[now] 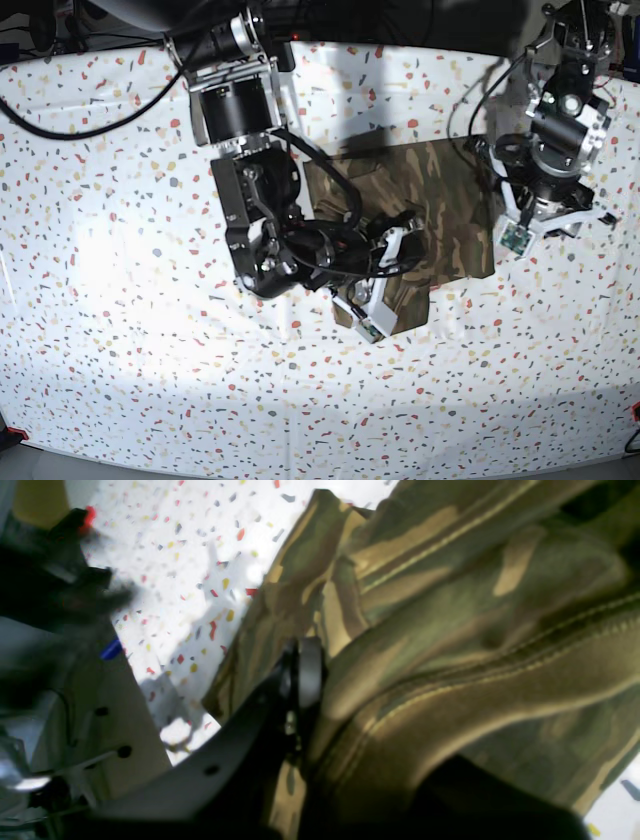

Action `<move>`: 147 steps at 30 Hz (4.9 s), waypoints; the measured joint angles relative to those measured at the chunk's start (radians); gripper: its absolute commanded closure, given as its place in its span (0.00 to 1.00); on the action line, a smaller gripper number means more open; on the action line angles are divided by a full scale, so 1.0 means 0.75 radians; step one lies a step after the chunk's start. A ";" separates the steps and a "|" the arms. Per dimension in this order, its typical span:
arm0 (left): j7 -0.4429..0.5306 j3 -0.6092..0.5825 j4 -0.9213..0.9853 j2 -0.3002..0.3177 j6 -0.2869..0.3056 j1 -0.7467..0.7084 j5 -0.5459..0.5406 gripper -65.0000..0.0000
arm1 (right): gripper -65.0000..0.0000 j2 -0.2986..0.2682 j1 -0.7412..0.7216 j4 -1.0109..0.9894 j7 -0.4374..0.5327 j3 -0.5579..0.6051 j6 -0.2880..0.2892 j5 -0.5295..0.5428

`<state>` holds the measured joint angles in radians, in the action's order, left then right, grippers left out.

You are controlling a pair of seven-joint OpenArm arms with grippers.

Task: Fold the T-shirt properly

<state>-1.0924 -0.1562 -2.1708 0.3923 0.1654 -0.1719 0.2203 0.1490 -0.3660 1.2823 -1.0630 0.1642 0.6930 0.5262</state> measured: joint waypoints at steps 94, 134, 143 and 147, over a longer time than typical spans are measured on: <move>0.508 -0.001 0.725 -0.063 0.145 0.085 -0.474 0.62 | 0.70 -0.331 0.325 0.166 0.483 0.036 0.000 -0.320; 0.299 0.083 0.278 -0.217 0.037 0.421 -0.615 0.62 | 0.70 -0.224 0.525 0.873 0.508 -0.092 0.001 -0.276; 0.180 0.368 0.079 -0.221 0.037 0.170 -0.718 0.62 | 0.70 -0.304 0.578 1.058 0.244 -0.497 0.001 -0.041; 0.165 0.530 0.075 -0.221 0.151 0.007 -0.760 0.62 | 0.70 -0.353 0.662 1.130 0.159 -0.673 0.001 0.078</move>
<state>-0.9684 0.2413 -2.1143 0.2264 0.2783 -0.1665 -0.3500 -0.1158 0.1307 2.1300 -0.9440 -0.3408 0.6933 0.5850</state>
